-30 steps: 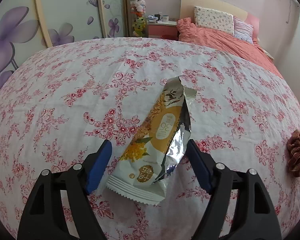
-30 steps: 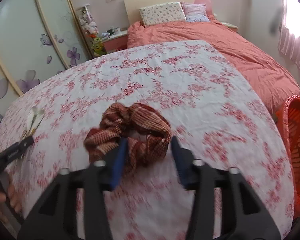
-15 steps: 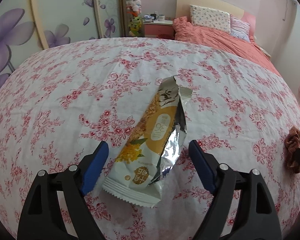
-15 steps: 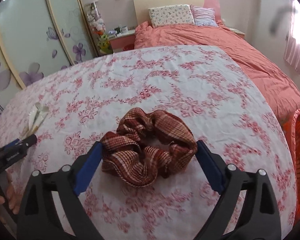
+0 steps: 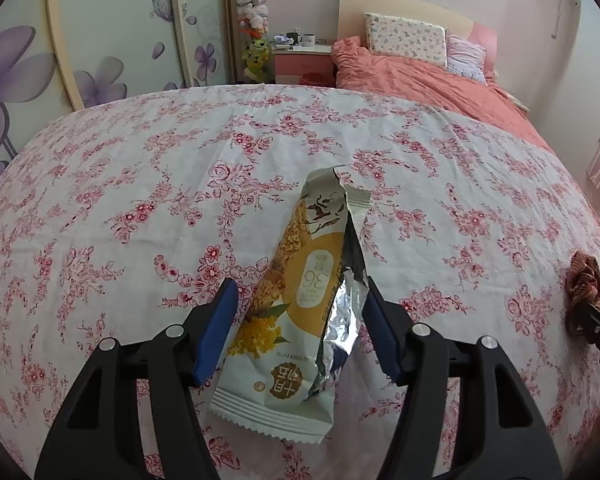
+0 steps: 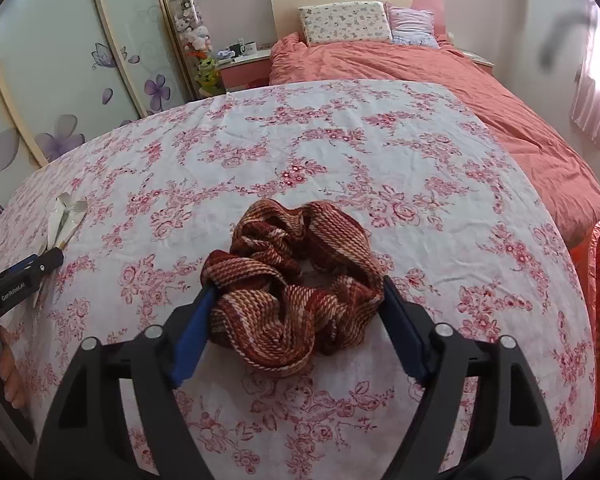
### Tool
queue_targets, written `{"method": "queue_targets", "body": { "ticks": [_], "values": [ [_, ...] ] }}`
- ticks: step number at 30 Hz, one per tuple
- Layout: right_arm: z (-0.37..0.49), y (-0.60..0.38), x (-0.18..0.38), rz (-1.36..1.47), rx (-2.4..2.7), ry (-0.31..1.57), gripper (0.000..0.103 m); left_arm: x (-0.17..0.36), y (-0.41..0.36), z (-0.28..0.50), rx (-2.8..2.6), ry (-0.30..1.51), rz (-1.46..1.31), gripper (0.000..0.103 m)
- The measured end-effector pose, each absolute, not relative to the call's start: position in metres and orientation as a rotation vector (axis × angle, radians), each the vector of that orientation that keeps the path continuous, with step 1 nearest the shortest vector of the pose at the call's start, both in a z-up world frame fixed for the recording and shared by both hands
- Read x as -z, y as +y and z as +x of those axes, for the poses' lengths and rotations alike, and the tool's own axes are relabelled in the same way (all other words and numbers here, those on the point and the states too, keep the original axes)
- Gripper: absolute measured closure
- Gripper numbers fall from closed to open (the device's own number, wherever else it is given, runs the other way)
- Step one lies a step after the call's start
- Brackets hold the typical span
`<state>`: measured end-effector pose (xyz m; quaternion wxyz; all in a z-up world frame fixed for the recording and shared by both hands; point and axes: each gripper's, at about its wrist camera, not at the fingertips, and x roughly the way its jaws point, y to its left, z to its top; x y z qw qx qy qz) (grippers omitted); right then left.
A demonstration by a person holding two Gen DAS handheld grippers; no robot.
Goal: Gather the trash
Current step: 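Grasp the yellow snack wrapper with the left tool while the right tool grasps the brown scrunchie, then carry the snack wrapper and scrunchie over the red basket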
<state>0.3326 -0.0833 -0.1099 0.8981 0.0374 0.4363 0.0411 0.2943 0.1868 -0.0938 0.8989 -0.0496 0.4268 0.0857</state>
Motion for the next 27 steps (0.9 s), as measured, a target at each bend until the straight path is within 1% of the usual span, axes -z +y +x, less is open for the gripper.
{"method": "queue_targets", "body": {
  "ticks": [7, 9, 11, 12, 13, 15, 17, 20, 27],
  "values": [
    [0.333, -0.083, 0.109, 0.085, -0.091, 0.905, 0.023, 0.095, 0.184, 0.293, -0.186, 0.889, -0.088, 0.041],
    [0.333, -0.083, 0.109, 0.089, -0.087, 0.901, 0.026, 0.095, 0.184, 0.292, -0.182, 0.887, -0.092, 0.041],
    [0.332, -0.083, 0.108, 0.089, -0.094, 0.895, 0.033, 0.095, 0.182, 0.29, -0.173, 0.887, -0.083, 0.042],
    [0.332, -0.083, 0.107, 0.083, -0.099, 0.894, 0.036, 0.094, 0.18, 0.289, -0.173, 0.888, -0.071, 0.047],
    [0.331, -0.082, 0.106, 0.074, -0.105, 0.893, 0.041, 0.094, 0.179, 0.288, -0.17, 0.887, -0.066, 0.049],
    [0.329, -0.081, 0.106, 0.067, -0.112, 0.892, 0.048, 0.094, 0.176, 0.286, -0.159, 0.886, -0.062, 0.051],
    [0.327, -0.081, 0.105, 0.072, -0.119, 0.896, 0.057, 0.094, 0.175, 0.287, -0.16, 0.885, -0.059, 0.054],
    [0.323, -0.083, 0.101, 0.091, -0.125, 0.896, 0.061, 0.093, 0.174, 0.287, -0.156, 0.886, -0.072, 0.056],
    [0.308, -0.097, 0.082, 0.116, -0.123, 0.854, 0.062, 0.083, 0.168, 0.282, -0.14, 0.865, -0.082, 0.057]
  ]
}}
